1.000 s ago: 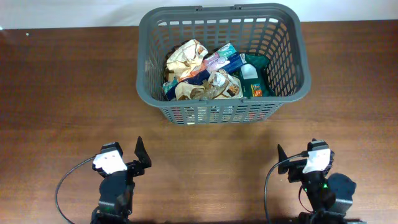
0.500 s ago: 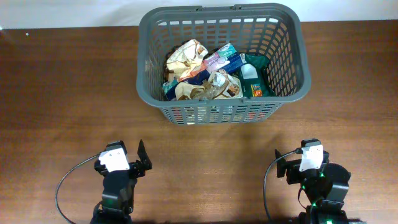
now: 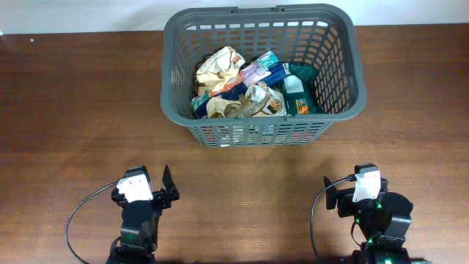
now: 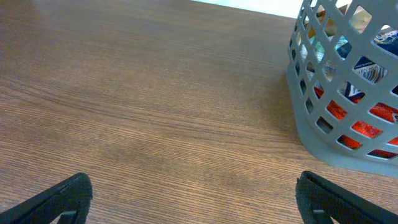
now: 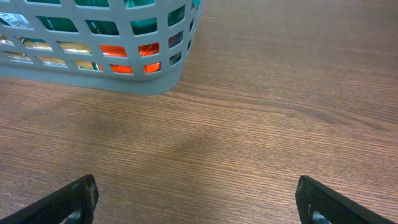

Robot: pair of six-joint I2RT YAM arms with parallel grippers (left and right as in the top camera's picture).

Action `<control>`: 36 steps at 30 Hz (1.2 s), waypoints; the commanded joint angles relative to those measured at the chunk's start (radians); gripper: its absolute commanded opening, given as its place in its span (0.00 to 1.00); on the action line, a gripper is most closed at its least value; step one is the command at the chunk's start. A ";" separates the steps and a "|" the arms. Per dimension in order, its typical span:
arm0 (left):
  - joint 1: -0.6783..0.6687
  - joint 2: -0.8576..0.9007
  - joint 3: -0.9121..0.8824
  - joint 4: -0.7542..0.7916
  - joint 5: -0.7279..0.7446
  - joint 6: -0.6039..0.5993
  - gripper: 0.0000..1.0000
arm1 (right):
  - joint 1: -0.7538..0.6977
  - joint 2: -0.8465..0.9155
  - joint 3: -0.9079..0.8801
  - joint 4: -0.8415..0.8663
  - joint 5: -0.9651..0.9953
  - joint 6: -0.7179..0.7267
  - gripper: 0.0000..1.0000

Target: Pack container

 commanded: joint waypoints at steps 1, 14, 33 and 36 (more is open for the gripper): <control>0.003 0.002 -0.017 0.000 -0.010 0.020 0.99 | 0.006 0.003 -0.008 0.002 0.013 -0.007 0.99; 0.003 0.002 -0.017 0.001 -0.010 0.020 0.99 | 0.006 0.003 -0.008 0.002 0.013 -0.007 0.99; 0.111 -0.105 -0.017 0.001 -0.010 0.020 0.99 | 0.005 -0.058 -0.008 0.002 0.013 -0.007 0.99; 0.184 -0.155 -0.017 0.001 -0.010 0.020 0.99 | 0.005 -0.116 -0.008 0.002 0.013 -0.007 0.99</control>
